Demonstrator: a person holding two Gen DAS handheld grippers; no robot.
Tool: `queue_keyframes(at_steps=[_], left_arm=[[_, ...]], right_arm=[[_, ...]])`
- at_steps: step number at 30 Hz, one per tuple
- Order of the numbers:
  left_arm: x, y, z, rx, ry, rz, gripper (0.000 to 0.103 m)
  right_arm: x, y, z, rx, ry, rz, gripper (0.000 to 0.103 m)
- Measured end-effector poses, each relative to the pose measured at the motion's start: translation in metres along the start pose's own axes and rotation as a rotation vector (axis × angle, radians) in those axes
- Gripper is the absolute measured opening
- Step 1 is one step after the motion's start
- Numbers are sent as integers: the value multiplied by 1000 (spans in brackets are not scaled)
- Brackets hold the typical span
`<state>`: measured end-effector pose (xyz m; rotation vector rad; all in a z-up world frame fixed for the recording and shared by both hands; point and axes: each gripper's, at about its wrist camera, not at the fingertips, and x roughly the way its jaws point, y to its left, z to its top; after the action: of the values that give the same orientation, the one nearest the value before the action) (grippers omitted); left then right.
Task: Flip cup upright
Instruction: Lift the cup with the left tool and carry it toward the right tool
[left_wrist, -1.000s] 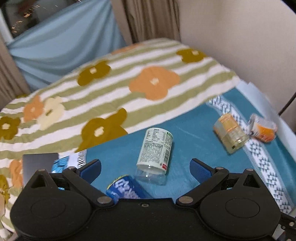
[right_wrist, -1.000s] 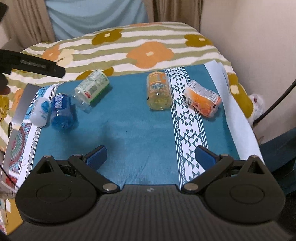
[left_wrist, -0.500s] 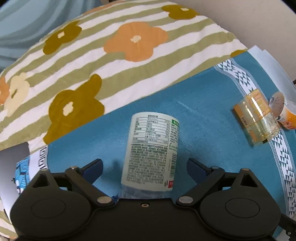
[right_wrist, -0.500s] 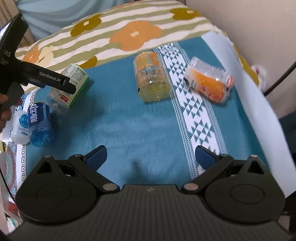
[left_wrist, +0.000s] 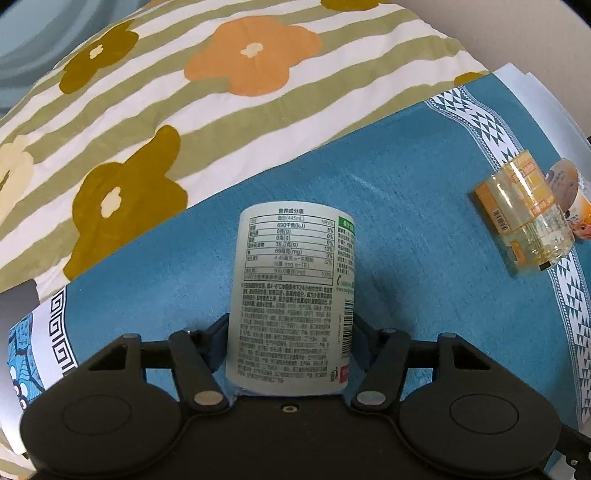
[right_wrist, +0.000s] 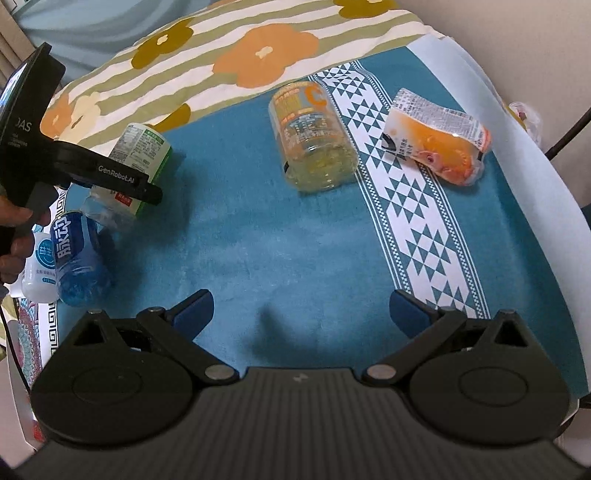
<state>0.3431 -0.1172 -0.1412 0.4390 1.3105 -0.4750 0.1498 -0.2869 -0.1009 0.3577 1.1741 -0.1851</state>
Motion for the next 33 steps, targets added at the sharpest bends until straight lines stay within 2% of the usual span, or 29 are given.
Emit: queue_keyframes(at_steps=[11,17,23,30,33], left_arm=[[-24,-16,0,-13,-40,-5,67],[-49,-37,-15,-35,-62,-7,67],[-82,-60,-52,-112,-99,-22,67],[-118,-86,-114,-259,-169,-34,67],[-123,-94,-142,-333,-170,-40,67]], right_arm=[[-11,-9,-4,19,-14,2,103],[-30,-20,-10,10,-41,10,103],[-57,-33,-22,-25,-74,38,103],[-88,-42,-38,-125,-132,68,103],[-97,-44,-44,-170,-146,83,103]])
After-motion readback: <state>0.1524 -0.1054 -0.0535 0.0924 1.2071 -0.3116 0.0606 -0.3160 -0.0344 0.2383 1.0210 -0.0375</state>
